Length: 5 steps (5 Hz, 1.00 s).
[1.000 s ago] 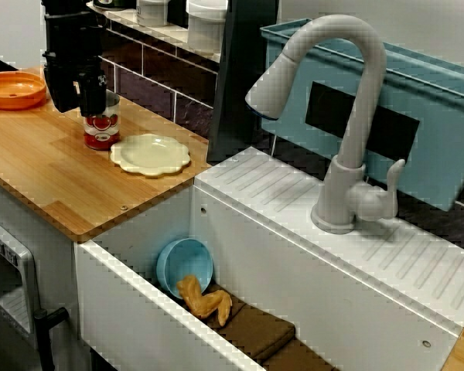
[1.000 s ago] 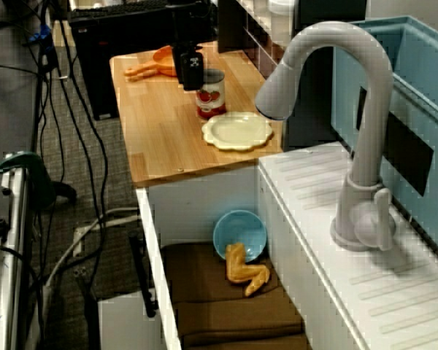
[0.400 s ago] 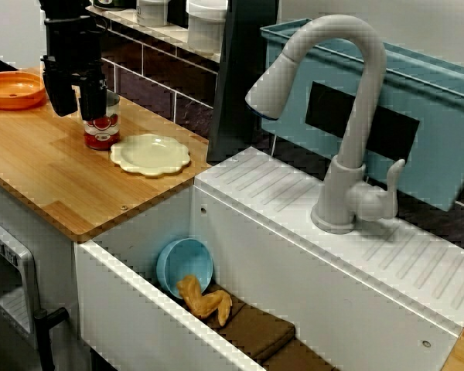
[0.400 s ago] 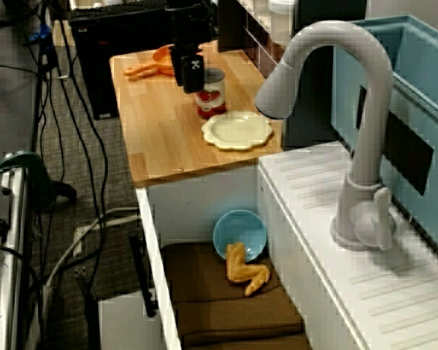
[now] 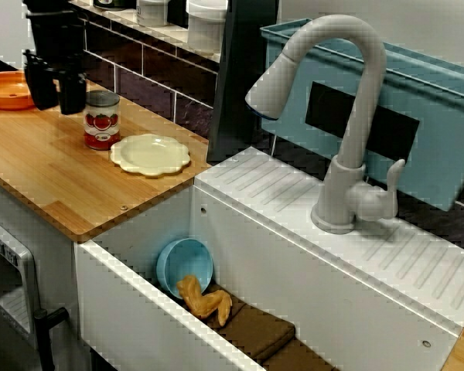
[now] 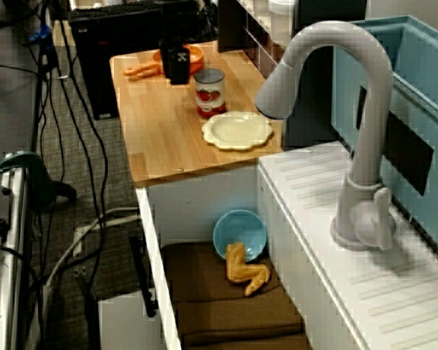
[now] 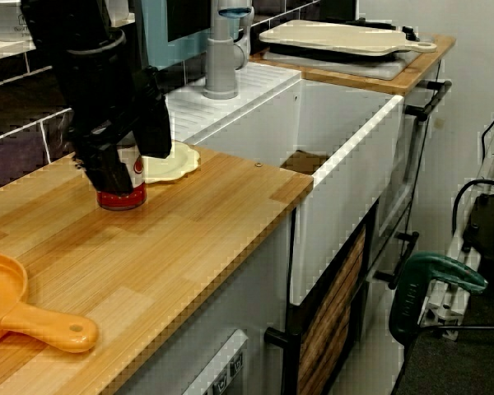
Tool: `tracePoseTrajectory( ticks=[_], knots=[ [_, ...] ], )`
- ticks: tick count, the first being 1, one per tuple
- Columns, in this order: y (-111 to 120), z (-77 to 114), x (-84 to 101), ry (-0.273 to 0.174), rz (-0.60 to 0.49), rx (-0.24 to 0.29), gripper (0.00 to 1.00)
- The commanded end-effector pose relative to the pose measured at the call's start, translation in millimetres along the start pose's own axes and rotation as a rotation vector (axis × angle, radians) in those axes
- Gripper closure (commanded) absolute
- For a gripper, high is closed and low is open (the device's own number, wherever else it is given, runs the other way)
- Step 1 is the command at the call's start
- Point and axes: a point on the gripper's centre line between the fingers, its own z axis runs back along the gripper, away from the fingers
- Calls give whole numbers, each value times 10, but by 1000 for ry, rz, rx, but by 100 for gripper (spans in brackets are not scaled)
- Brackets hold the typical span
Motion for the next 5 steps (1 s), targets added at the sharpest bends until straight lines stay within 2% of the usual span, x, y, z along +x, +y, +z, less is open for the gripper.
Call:
tracePoseTrajectory(
  ticks=[1,2,3,4,5],
  knots=[
    [384,284,0,-93,65,73,0],
    [387,177,19,-185,237,164,0],
    [334,52,59,-296,426,270,0],
    [326,-4,190,-291,428,309,0],
    [376,8,262,-280,440,313,0]
  ],
)
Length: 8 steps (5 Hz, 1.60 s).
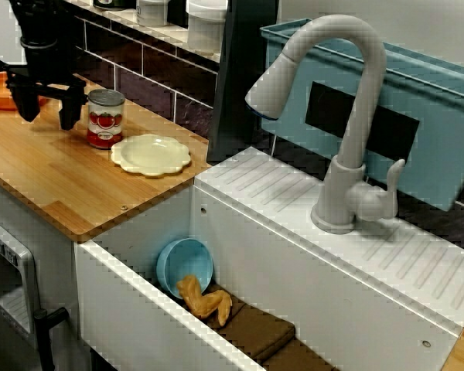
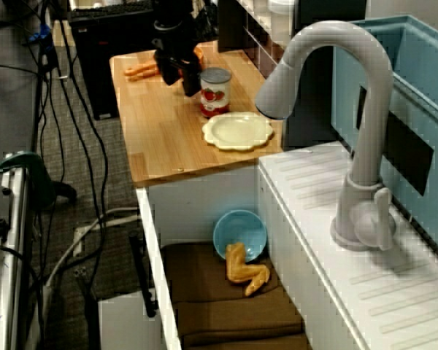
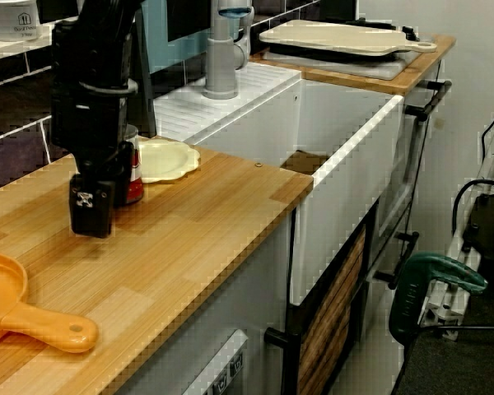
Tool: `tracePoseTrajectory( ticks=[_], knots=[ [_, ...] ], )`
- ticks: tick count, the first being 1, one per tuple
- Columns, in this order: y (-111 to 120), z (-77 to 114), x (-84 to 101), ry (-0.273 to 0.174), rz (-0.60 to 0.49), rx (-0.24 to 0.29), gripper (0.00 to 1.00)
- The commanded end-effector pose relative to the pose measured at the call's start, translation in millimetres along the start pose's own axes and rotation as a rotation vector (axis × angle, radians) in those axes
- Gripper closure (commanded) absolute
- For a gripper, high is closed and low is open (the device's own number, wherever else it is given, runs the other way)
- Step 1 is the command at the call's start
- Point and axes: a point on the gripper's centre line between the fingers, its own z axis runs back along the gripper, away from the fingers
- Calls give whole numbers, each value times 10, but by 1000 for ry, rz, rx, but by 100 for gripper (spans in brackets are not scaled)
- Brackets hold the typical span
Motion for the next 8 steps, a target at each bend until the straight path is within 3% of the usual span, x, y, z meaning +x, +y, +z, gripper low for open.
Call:
tracePoseTrajectory(
  ticks=[1,3,4,5,7,8],
  knots=[
    [155,227,237,-37,29,9,0],
    [183,202,359,-44,54,19,0],
    [150,178,440,-81,100,37,0],
    [118,183,552,-73,140,39,0],
    [55,247,582,-6,133,5,0],
    [-26,267,439,44,137,-8,0]
  ],
)
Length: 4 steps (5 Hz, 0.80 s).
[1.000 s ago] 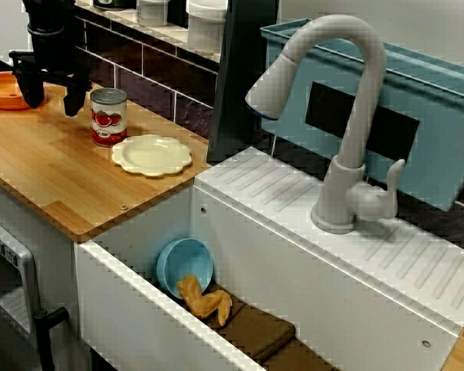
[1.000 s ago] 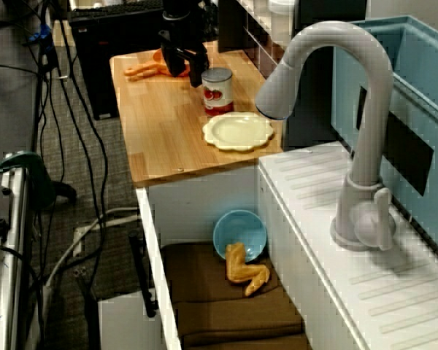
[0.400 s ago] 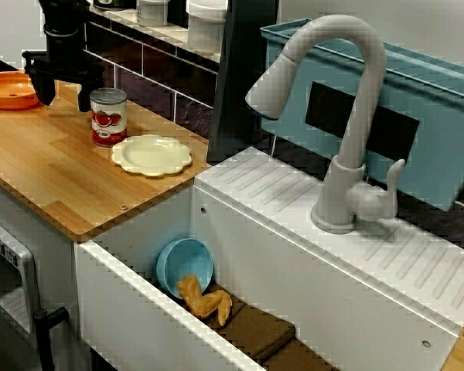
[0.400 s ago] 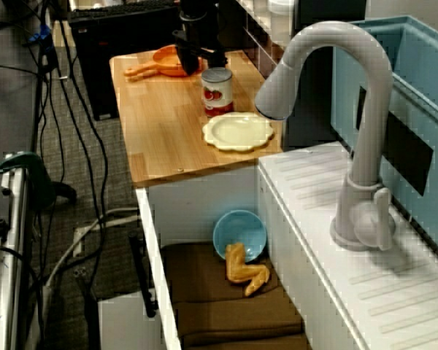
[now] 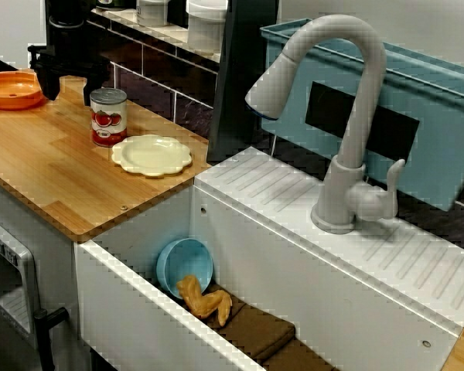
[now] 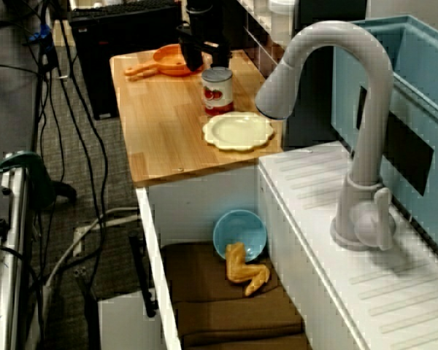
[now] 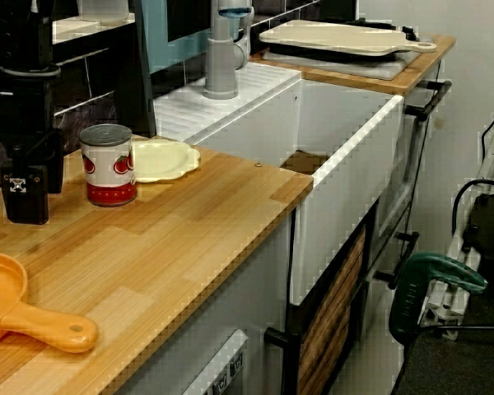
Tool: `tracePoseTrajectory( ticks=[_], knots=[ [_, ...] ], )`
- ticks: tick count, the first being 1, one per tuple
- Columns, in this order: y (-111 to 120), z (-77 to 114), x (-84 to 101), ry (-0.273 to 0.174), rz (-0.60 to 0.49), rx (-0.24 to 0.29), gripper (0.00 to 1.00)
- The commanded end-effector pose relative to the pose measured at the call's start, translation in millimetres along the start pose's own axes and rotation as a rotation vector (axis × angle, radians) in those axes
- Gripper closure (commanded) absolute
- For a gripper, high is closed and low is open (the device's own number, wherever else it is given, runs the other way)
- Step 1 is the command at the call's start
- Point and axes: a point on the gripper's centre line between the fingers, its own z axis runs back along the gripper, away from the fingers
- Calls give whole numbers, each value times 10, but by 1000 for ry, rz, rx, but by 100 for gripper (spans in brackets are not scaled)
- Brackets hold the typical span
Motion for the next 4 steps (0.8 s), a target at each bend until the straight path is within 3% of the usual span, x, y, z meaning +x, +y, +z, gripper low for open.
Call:
tracePoseTrajectory(
  ticks=[1,2,3,4],
  knots=[
    [-138,288,-286,87,50,-13,0],
    [-304,293,-553,138,80,-20,0],
    [-420,350,-839,140,55,-25,0],
    [-437,384,-967,154,27,-31,0]
  ],
)
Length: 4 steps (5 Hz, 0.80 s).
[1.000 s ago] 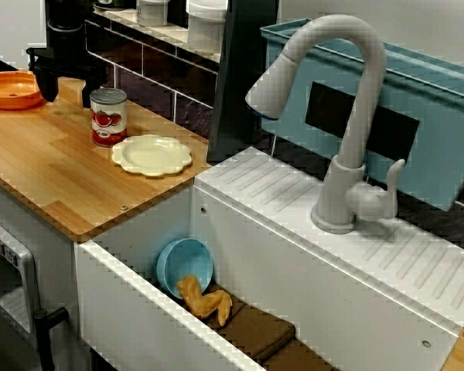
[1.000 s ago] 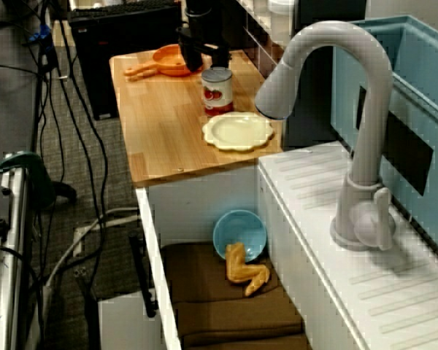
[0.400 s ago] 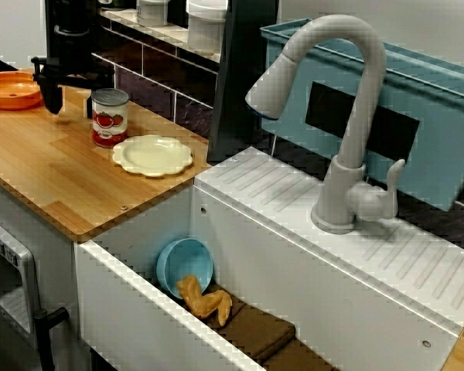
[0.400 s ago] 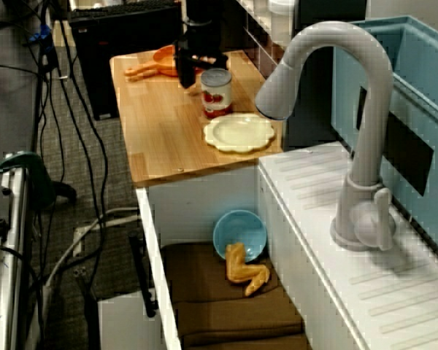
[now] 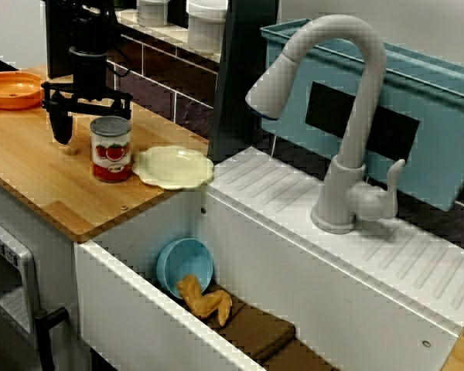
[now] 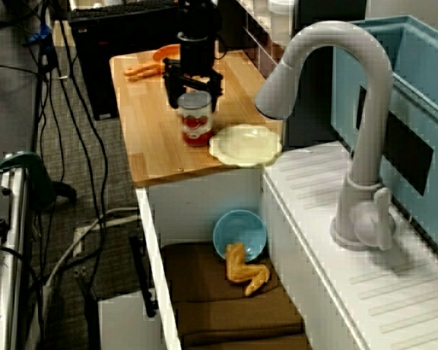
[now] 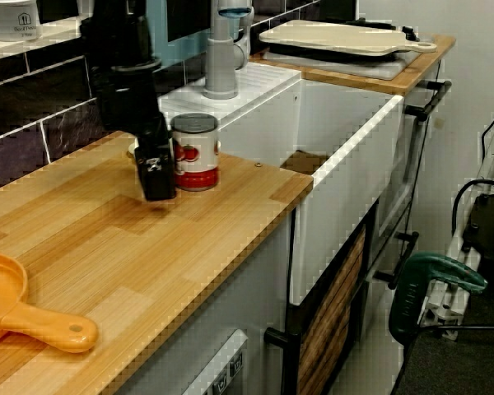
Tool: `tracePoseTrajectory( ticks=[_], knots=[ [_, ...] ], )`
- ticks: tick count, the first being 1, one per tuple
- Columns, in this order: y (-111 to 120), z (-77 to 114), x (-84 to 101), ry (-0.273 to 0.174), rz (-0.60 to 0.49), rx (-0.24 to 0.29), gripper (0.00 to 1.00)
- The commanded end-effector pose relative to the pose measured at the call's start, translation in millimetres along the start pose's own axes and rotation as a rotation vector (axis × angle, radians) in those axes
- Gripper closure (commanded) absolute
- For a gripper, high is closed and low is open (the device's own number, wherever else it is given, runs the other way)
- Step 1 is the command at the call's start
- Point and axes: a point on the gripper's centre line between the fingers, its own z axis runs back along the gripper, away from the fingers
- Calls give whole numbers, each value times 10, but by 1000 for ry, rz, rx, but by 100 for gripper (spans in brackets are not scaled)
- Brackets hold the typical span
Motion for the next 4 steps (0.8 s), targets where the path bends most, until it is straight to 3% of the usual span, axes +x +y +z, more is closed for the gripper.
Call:
tracePoseTrajectory(
  ticks=[1,3,4],
  knots=[
    [56,369,-116,-62,-11,-36,0],
    [104,364,-102,-56,-15,-30,0],
    [130,385,-137,-29,-27,-30,0]
  ],
)
